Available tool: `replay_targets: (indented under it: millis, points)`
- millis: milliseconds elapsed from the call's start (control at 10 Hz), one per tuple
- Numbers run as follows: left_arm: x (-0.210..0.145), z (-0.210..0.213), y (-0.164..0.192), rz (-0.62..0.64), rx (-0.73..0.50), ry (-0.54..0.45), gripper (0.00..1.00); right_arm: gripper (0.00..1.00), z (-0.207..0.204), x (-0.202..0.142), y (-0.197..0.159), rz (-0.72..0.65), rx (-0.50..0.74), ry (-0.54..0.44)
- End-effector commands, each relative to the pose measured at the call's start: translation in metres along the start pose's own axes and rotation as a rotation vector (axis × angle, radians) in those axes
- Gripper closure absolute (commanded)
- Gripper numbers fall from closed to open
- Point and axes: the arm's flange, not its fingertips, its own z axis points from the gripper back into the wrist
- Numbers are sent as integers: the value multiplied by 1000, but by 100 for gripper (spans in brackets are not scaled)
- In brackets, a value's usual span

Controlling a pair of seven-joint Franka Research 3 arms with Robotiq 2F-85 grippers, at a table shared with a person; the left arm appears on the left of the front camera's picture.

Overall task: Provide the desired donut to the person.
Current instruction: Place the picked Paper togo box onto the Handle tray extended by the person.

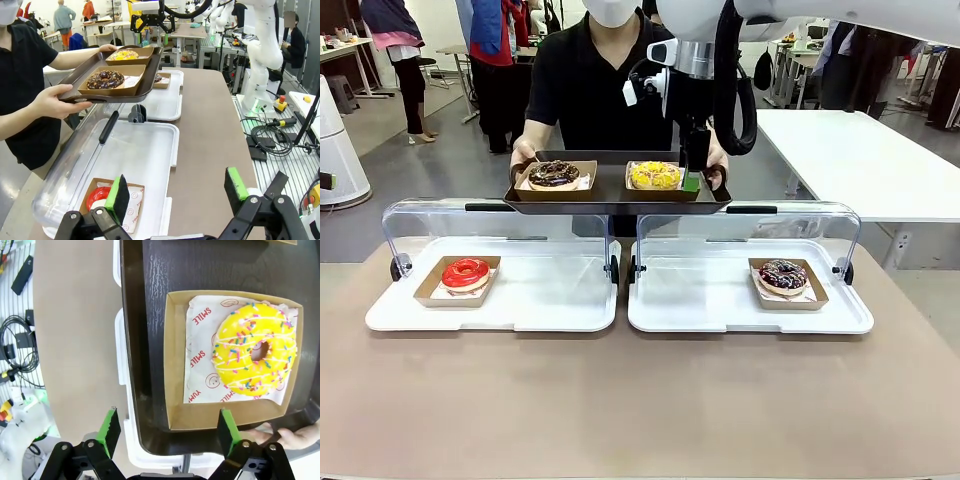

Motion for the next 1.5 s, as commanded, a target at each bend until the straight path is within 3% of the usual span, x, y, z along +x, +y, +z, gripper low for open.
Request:
replay_targets:
  millis: [0, 300, 500, 600, 800, 1100, 1200, 1400]
  points:
    - [0, 2, -2, -4, -2, 3, 0, 0, 1, -2, 0, 0, 8, 6]
    - [0, 2, -2, -4, -2, 3, 0, 0, 10, -11, 18, 24, 17, 38]
    - [0, 2, -2, -4, -2, 3, 0, 0, 21, -72, 64, 23, 21, 95]
    - [0, 2, -2, -4, -2, 3, 0, 0, 17, -109, 89, -1, 9, 87]
    - [0, 2, -2, -4, -2, 3, 0, 0, 3, -149, 119, -17, -3, 62]
    - [0, 2, -2, -4, -2, 3, 0, 0, -7, -184, 123, -84, -26, 23]
    - [0, 2, -2, -4, -2, 3, 0, 0, -10, -186, 113, -97, -23, 37]
    - [0, 2, -2, -4, -2, 3, 0, 0, 2, -185, 128, -73, -11, 77]
